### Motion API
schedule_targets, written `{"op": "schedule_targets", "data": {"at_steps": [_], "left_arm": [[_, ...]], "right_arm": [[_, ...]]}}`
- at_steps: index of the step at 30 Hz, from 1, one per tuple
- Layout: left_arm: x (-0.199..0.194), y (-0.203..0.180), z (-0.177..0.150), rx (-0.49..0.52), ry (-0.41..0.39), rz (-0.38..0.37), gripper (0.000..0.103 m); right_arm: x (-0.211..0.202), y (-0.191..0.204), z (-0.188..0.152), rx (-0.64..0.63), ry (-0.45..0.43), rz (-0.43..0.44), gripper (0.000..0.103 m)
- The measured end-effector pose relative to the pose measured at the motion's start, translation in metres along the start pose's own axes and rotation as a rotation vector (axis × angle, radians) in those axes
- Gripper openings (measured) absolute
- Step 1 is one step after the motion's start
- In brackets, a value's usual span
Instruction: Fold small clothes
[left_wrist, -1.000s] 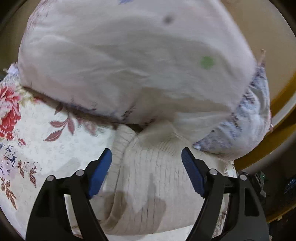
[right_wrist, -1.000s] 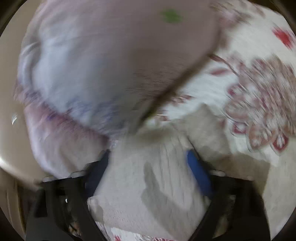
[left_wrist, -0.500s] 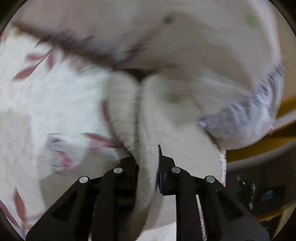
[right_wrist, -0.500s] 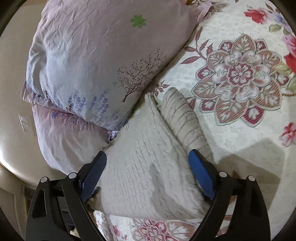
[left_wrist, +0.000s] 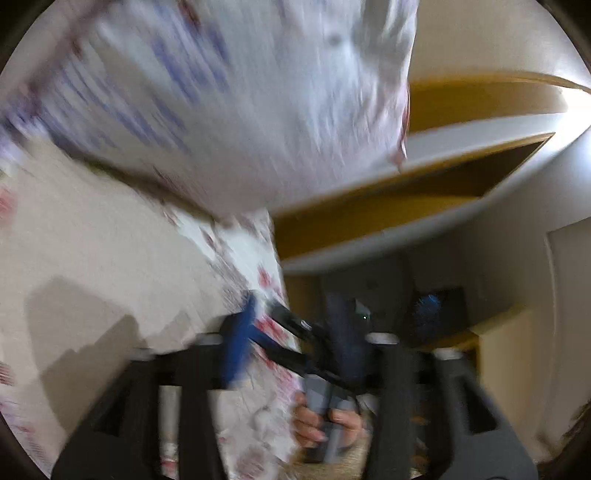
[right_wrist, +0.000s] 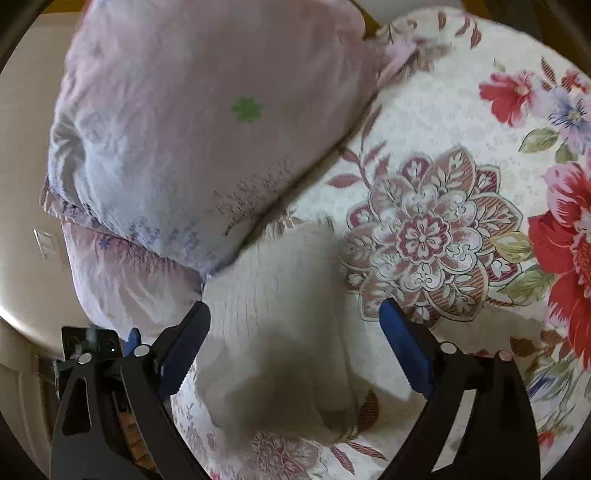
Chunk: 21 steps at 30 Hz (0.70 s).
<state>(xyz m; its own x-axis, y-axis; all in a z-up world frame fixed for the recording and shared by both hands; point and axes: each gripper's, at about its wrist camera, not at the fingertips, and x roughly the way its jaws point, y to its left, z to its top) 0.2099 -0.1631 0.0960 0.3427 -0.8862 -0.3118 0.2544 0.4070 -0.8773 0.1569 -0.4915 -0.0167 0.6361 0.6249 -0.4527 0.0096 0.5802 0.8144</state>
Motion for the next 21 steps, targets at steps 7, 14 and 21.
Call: {"op": "schedule_targets", "data": {"at_steps": [7,14,21], "left_arm": [[-0.02,0.052,-0.005,0.023,0.047,0.444,0.075],[0.028,0.069,-0.025,0.081,0.159,0.534,0.074],[-0.058,0.067,-0.028,0.123,0.101,0.363,0.036]], "right_arm": [[0.047,0.001,-0.003,-0.07,0.174,-0.029,0.099],[0.069,0.016,-0.016,-0.112,0.182,-0.014,0.037],[0.056,0.081,-0.044,-0.215,0.146,0.18,0.029]]}}
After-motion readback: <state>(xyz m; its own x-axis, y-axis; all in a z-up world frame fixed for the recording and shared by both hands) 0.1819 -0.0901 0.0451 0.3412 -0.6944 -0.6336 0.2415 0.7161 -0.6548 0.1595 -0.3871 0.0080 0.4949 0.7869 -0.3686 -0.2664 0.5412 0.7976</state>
